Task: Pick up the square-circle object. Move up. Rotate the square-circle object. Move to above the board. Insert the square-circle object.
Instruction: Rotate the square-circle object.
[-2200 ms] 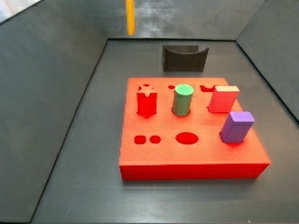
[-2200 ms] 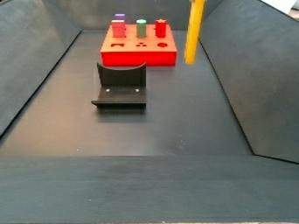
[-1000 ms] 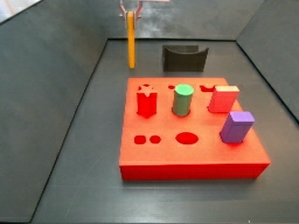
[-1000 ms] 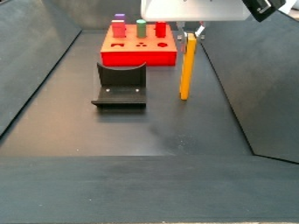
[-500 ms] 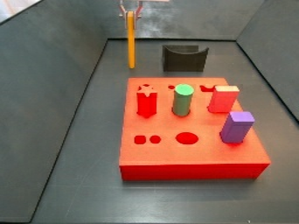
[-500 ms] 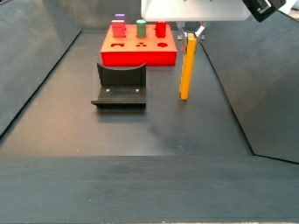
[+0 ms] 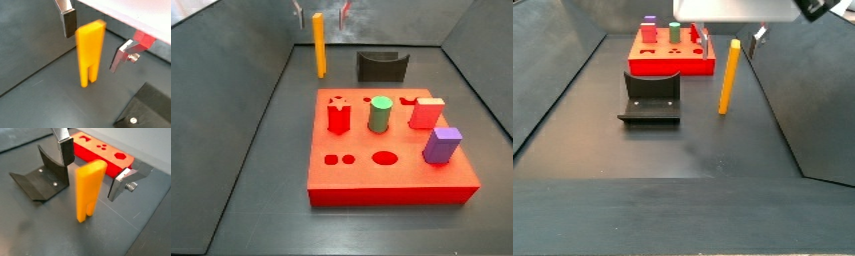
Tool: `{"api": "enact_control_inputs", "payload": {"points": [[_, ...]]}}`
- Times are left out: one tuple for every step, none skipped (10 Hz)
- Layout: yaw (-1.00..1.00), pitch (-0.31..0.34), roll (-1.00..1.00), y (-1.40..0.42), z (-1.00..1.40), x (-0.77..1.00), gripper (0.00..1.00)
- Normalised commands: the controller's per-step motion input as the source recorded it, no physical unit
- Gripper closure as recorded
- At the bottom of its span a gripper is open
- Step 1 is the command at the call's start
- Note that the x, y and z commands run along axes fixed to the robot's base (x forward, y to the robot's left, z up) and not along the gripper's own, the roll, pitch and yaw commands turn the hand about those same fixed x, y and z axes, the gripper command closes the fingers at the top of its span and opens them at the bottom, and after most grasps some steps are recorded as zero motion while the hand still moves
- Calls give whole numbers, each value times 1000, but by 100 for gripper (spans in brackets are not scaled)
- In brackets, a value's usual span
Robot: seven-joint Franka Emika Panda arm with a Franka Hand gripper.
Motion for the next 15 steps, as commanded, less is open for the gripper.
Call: {"api": "enact_control_inputs", "payload": {"points": [[-13,7,39,116,963,-37,0],[-24,27,40,68,755,-25,0],[-24,42,41,45,581,-14,0],[-22,59,44,34,400,-4,0],[-1000,12,8,0,0,0,0],[-1000,12,6,-6,-126,23,0],[-1000,9,3,6,-89,41,0],[-1000,8,3,6,-63,40,0],[-1000,7,4,8,-45,40,0],[-1000,7,4,9,-41,41,0],[-1000,7,4,11,-36,42,0],[-1000,7,4,12,-32,43,0],[-1000,7,4,13,-29,43,0],[-1000,7,5,13,-27,43,0],[-1000,8,5,14,-26,43,0]]}}
